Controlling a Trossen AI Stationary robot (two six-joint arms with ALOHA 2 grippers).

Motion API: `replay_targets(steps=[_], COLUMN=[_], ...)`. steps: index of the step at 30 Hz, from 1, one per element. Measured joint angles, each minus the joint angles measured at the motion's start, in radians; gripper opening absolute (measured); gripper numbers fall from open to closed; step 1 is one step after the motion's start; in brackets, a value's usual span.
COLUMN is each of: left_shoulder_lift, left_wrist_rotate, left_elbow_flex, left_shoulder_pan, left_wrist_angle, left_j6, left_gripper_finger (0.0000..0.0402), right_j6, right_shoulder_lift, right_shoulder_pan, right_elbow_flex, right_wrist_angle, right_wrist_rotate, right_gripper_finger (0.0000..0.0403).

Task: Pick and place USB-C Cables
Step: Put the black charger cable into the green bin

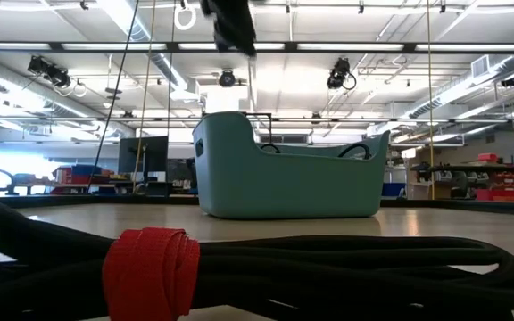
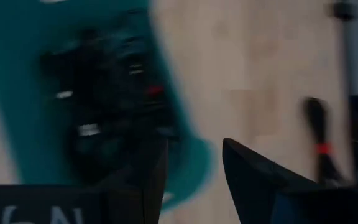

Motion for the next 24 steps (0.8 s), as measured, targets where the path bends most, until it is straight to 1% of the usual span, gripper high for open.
replay_targets(steps=[4, 10, 13, 19, 24], left_shoulder_lift=[-0.041, -0.026, -0.001, 0.047, 0.106], left_wrist_rotate=[-0.011, -0.035, -0.063, -0.077, -0.085], left_elbow_flex=[0.000, 0.000, 0.000, -0.001, -0.001], left_shoulder_pan=[-0.148, -0.341, -0.412, -0.530, -0.614], left_wrist_angle=[-0.003, -0.002, -0.005, -0.001, 0.025], left_j6=[-0.050, -0.176, -0.278, -0.458, -0.554], left_gripper_finger=[0.0160, 0.0160, 0.0160, 0.0160, 0.0160], right_j6=[-0.001, -0.031, -0.040, -0.046, -0.046], right_shoulder_lift=[0.000, 0.000, 0.000, 0.000, 0.000], right_shoulder_pan=[0.000, 0.000, 0.000, 0.000, 0.000], right_elbow_flex=[0.000, 0.000, 0.000, 0.000, 0.000], right_wrist_angle=[-0.011, -0.042, -0.059, -0.062, -0.062], right_wrist_rotate=[-0.001, -0.001, -0.001, -0.027, -0.027], right_gripper_finger=[0.0146, 0.0146, 0.0146, 0.0146, 0.0146])
